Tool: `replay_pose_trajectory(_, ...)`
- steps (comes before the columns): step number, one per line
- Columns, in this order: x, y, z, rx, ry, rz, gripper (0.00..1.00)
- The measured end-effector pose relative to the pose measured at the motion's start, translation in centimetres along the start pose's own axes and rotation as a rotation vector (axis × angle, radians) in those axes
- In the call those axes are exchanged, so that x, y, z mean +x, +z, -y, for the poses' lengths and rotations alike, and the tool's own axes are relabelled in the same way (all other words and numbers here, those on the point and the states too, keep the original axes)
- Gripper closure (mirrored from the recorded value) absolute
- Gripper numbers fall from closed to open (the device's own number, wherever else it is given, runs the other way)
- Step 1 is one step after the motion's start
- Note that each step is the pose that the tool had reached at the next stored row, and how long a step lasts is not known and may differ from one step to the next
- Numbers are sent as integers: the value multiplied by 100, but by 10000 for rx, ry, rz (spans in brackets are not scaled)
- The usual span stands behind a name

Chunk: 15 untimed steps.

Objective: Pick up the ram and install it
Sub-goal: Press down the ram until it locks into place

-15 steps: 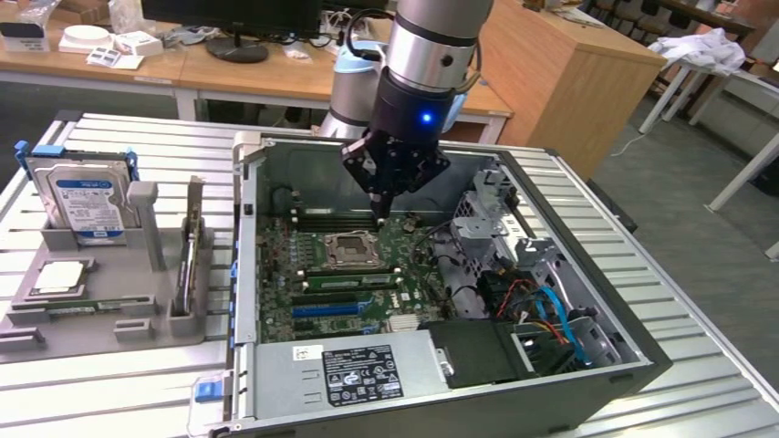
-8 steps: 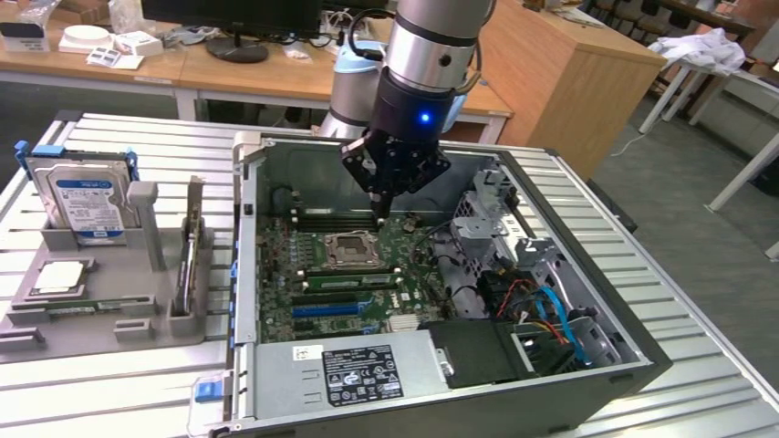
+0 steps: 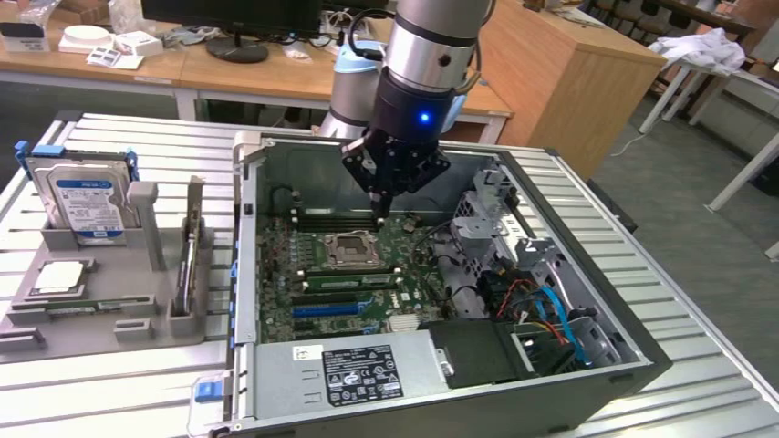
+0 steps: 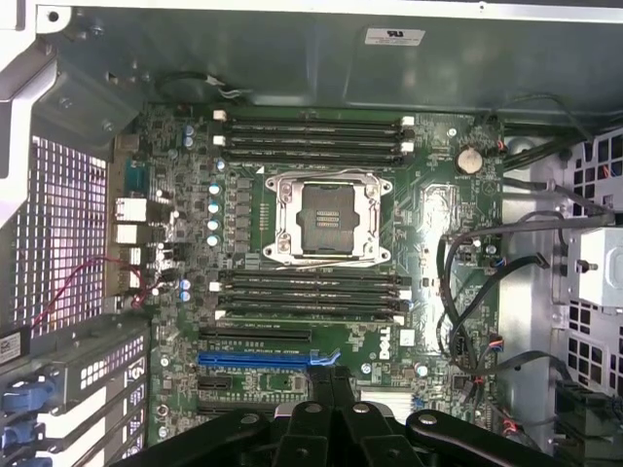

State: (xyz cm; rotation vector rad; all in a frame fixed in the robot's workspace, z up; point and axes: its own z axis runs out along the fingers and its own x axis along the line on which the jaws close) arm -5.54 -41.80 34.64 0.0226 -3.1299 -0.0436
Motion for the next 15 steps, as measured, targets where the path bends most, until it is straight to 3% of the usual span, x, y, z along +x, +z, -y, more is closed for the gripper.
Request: replay_pose_trajectory(15, -1, 3, -39, 0, -2, -1, 89)
